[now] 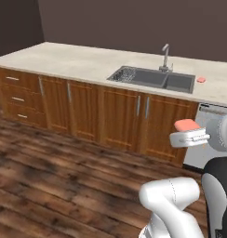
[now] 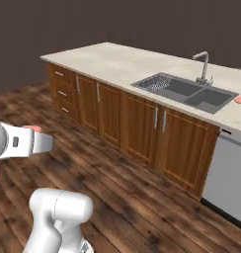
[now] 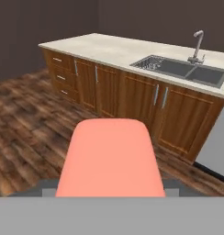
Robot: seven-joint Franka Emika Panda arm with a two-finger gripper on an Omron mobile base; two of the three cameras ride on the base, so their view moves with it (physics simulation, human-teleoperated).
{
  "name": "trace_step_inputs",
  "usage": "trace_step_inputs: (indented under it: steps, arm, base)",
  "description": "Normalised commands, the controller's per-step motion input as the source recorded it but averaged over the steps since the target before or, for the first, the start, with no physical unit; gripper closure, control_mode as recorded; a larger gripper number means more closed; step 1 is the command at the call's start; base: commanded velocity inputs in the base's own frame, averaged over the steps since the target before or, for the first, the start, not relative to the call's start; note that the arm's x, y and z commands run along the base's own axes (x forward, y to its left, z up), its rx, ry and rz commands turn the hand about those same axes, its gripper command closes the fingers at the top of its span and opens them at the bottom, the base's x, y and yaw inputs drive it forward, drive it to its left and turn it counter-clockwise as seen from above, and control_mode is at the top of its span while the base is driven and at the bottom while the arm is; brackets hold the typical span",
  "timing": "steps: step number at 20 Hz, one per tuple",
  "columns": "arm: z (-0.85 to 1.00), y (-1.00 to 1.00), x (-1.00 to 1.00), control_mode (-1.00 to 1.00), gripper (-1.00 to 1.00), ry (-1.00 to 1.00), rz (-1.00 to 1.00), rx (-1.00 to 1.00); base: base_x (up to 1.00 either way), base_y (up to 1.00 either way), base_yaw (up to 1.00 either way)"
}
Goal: Locate and retrieve the bar soap and bar soap from the cabinet. Place them next to the sink.
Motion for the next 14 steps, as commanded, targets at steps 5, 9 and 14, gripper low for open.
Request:
trace_step_inputs:
  steps: [5, 9, 14]
  arm:
    - [0.00, 0.00, 0.00, 1.00, 1.00, 0.00, 0.00, 0.00]
    - [0.00, 0.00, 0.00, 1.00, 1.00, 0.00, 0.00, 0.00]
    - [0.00, 0.00, 0.00, 1.00, 1.00, 0.00, 0.00, 0.00]
  base:
    - [0.00, 0.00, -0.47]
    - [0.00, 0.00, -0.47]
    - [0.00, 0.00, -0.47]
